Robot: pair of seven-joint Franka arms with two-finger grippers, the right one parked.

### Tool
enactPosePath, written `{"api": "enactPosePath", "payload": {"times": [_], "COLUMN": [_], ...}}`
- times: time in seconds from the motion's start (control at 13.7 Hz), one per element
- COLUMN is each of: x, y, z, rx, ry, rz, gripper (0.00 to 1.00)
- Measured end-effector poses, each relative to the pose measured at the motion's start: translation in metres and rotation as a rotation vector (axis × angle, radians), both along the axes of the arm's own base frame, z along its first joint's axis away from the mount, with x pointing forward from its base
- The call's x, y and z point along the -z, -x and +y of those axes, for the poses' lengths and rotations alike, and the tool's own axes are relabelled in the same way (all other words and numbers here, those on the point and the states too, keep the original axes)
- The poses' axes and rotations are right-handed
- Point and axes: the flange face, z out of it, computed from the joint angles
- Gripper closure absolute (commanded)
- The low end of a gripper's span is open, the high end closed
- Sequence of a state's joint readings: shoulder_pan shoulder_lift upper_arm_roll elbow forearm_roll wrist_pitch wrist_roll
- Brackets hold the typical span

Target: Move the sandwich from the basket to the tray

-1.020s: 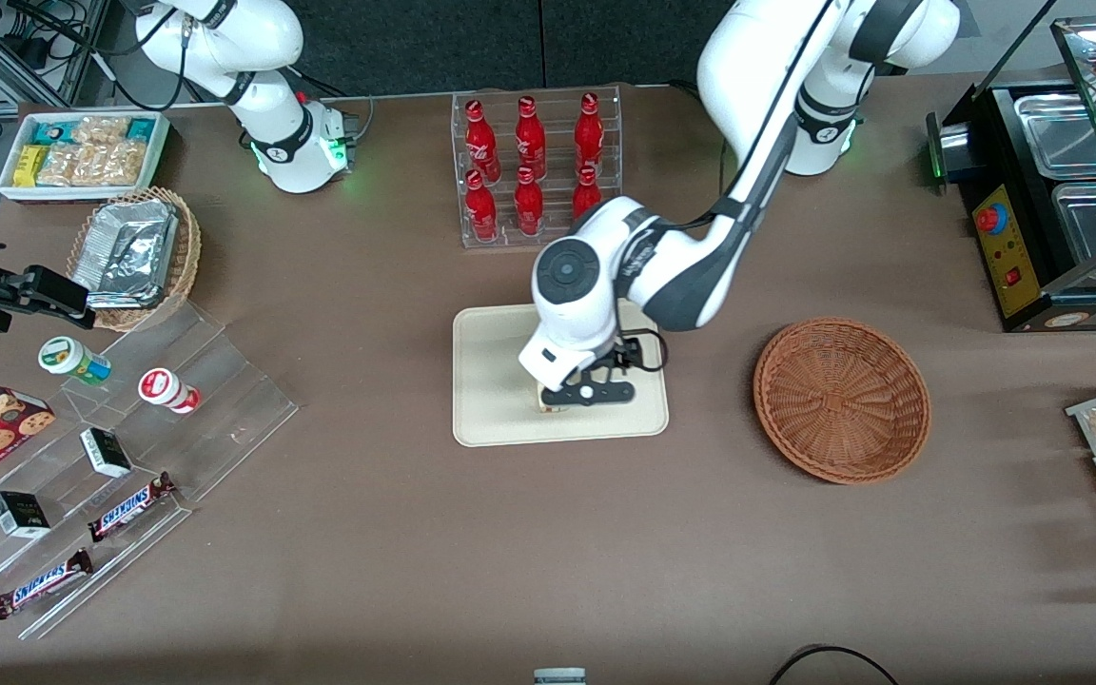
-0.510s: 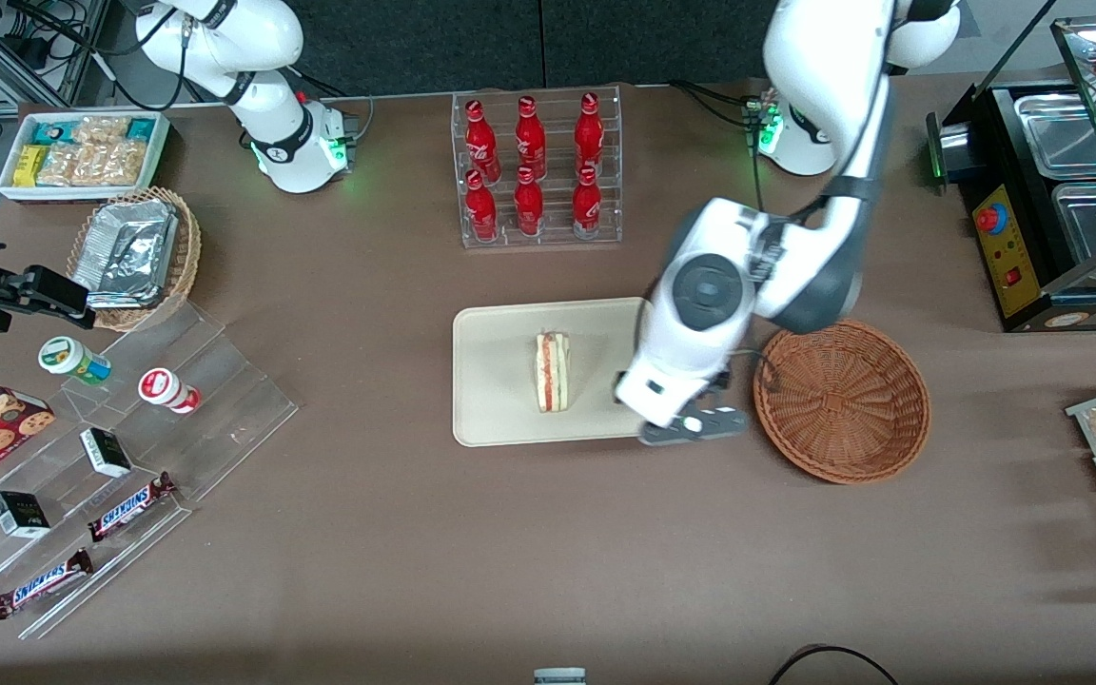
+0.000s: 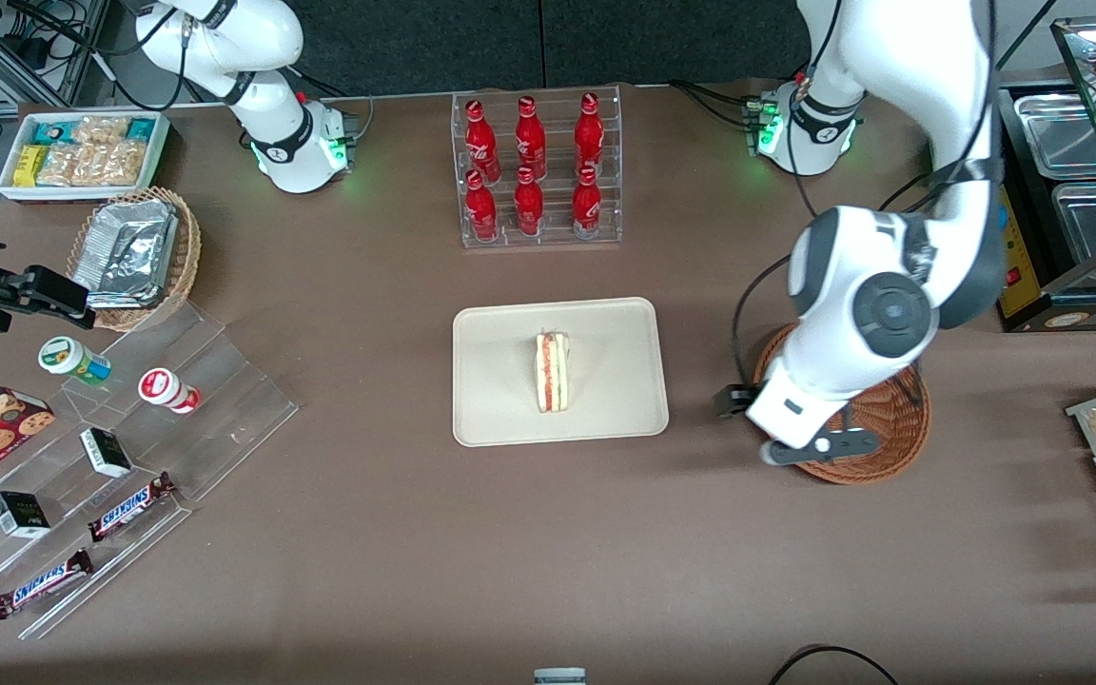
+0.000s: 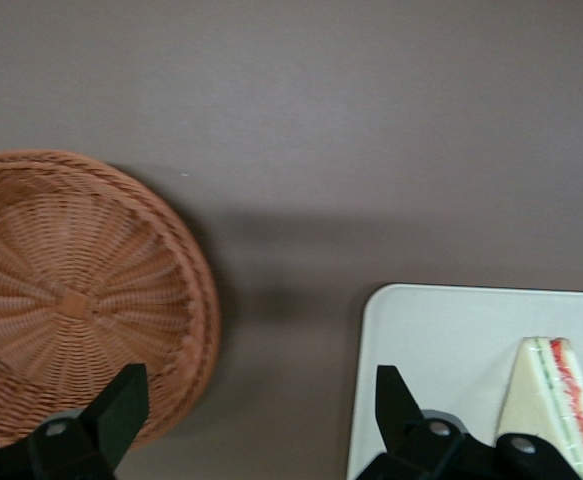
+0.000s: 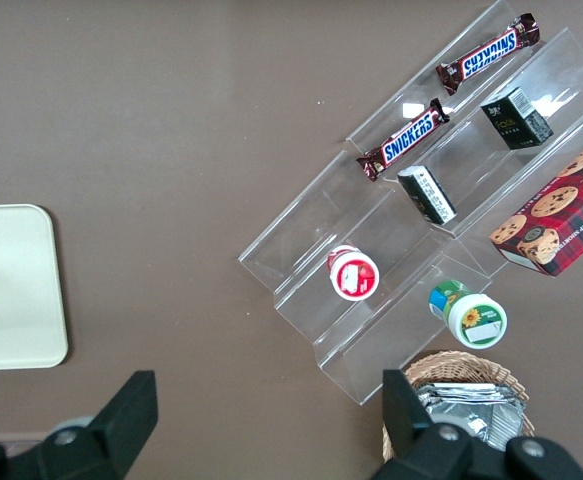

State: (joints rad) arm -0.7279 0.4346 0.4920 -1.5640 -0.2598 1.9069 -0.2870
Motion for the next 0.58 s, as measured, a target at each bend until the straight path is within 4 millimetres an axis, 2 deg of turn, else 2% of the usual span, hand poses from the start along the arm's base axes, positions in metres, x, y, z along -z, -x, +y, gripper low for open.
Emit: {"api": "enactPosePath", "payload": {"times": [0.36,0.58], "x": [-0.019,-0.041], "y": [0.008,0.014], "z": [0.056,0.080], "rx": [0.012,0.012], "ry": [0.010,0.027], "rz": [0.044,0.059], "gripper": [0.00,0.00]}}
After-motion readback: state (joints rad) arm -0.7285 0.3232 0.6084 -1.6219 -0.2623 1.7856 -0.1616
